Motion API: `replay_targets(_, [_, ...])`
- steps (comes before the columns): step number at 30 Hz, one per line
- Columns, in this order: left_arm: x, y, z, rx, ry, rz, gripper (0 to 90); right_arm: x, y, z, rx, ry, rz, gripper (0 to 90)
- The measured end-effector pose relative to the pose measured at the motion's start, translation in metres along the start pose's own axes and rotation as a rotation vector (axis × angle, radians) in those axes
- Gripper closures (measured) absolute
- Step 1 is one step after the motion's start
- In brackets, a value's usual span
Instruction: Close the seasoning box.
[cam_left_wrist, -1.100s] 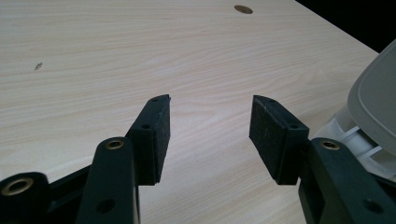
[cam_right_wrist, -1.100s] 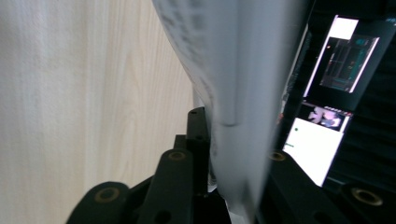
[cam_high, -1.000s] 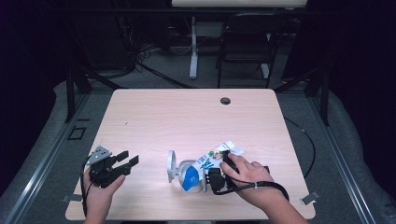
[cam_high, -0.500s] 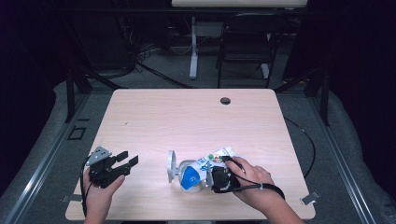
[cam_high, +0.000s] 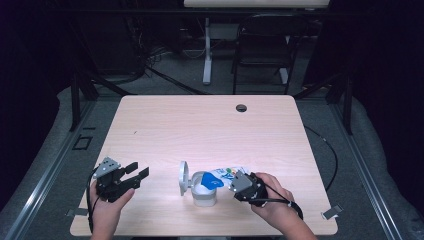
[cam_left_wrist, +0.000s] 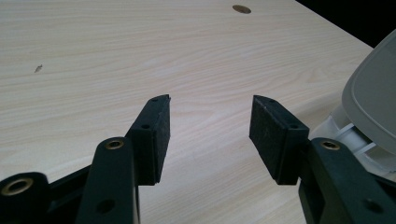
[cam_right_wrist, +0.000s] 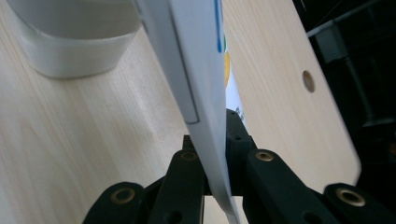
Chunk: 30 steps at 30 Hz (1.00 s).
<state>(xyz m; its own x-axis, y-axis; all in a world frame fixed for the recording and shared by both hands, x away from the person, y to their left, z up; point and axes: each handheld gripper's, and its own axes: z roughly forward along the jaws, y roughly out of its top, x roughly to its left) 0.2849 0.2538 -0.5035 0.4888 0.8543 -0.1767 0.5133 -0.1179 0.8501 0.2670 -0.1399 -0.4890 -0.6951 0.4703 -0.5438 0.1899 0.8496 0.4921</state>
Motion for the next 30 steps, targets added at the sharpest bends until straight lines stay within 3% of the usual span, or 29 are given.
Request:
replay_targets(12, [0.0, -0.001, -0.001, 0.001, 0.008, 0.001, 48.6, -0.011, -0.027, 0.009, -0.15, 0.118, 0.344, 88.0])
replay_targets(17, [-0.002, -0.001, 0.0, 0.002, 0.001, 0.007, 48.6, -0.013, -0.037, 0.017, -0.177, 0.145, 0.467, 88.0])
replay_targets(24, [-0.002, -0.001, 0.0, -0.001, 0.0, 0.007, 48.6, -0.017, -0.049, 0.031, -0.229, 0.145, 0.636, 88.0])
replay_targets(30, [-0.004, 0.002, -0.003, -0.005, -0.001, 0.007, 48.6, -0.017, -0.055, 0.04, -0.24, 0.125, 0.714, 88.0])
